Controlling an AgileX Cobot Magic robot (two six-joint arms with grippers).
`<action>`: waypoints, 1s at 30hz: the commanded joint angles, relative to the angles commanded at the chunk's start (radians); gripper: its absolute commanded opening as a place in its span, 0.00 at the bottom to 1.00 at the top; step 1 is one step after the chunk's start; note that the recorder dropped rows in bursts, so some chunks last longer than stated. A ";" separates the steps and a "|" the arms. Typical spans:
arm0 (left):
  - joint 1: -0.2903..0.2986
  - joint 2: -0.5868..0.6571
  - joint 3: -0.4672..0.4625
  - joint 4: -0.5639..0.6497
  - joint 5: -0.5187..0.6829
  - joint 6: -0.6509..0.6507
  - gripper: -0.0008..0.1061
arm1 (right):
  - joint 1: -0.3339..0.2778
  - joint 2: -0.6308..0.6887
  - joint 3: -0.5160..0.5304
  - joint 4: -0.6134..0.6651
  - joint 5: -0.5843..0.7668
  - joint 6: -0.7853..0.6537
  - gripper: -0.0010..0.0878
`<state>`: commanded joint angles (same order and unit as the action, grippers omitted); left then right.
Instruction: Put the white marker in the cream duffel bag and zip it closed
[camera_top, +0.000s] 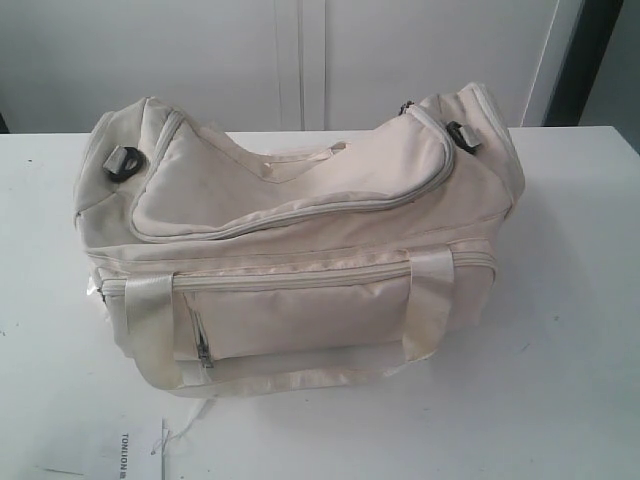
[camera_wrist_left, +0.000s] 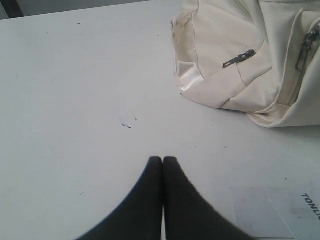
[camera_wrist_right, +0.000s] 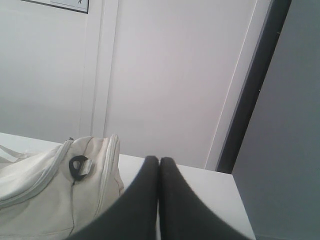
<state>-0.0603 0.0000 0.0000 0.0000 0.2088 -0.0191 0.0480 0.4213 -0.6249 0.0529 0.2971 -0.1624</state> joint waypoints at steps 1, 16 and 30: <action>0.000 0.000 0.000 0.000 0.000 0.000 0.01 | 0.000 0.000 0.000 0.000 0.000 0.000 0.01; 0.000 0.000 0.000 0.000 0.000 0.000 0.01 | 0.000 0.000 0.000 0.000 0.000 0.016 0.01; 0.000 0.000 0.000 0.000 0.000 0.000 0.01 | 0.000 -0.157 0.162 -0.022 0.035 0.144 0.01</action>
<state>-0.0603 0.0000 0.0000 0.0000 0.2088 -0.0191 0.0480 0.2643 -0.4630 0.0314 0.3325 -0.0187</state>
